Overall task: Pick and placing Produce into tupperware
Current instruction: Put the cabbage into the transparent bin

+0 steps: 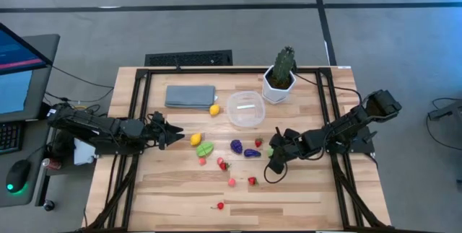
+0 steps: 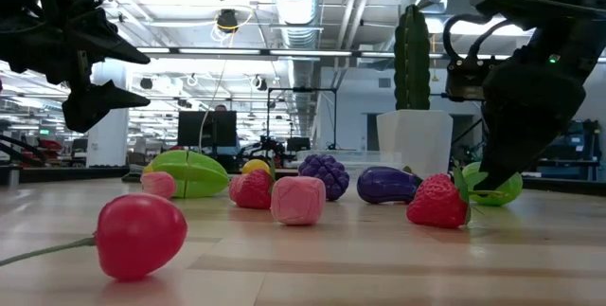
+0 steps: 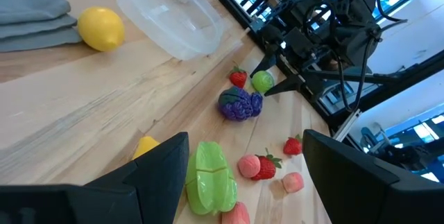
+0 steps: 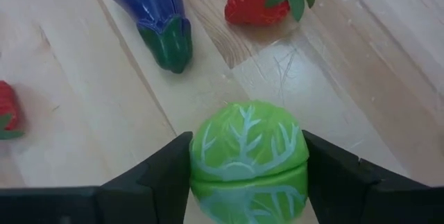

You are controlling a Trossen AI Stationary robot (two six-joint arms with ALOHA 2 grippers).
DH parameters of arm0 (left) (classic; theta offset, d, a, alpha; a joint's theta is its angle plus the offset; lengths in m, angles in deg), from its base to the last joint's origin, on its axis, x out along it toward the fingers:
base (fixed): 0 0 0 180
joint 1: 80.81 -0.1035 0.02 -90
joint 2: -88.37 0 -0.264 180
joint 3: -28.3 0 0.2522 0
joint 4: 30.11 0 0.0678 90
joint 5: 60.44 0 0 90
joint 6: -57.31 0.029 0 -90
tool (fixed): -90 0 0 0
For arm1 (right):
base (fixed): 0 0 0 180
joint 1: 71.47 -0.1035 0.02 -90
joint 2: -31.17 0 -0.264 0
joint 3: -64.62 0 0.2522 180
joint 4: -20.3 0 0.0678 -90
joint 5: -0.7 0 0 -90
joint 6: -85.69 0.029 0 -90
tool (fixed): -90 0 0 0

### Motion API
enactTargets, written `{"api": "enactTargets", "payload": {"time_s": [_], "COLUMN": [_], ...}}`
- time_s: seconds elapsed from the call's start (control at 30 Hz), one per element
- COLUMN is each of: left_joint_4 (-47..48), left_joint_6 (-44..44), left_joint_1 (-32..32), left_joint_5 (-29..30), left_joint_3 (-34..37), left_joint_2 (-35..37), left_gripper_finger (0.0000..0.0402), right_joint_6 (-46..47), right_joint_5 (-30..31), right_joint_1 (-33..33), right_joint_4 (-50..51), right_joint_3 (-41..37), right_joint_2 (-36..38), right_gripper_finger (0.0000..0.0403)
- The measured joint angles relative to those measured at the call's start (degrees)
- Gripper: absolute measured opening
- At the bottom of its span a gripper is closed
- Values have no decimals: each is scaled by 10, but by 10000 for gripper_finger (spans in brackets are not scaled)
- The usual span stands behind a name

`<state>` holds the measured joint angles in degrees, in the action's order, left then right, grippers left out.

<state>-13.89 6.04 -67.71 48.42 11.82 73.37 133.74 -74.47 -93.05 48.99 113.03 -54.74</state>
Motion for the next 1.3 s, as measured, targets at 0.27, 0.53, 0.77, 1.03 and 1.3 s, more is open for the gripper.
{"api": "enactTargets", "payload": {"time_s": [0.27,0.53,0.77,1.03,1.3], "left_joint_4": [0,0,0,0,0], "left_joint_6": [0,0,0,0,0], "left_joint_1": [0,0,0,0,0], "left_joint_5": [0,0,0,0,0], "left_joint_3": [0,0,0,0,0], "left_joint_2": [0,0,0,0,0], "left_gripper_finger": [272,272,272,272,272], "right_joint_6": [0,0,0,0,0], "right_joint_5": [0,0,0,0,0], "right_joint_1": [0,0,0,0,0], "right_joint_4": [0,0,0,-16,-23], "right_joint_3": [0,0,0,0,0], "right_joint_2": [0,0,0,0,11], "right_gripper_finger": [260,260,261,261,261]}}
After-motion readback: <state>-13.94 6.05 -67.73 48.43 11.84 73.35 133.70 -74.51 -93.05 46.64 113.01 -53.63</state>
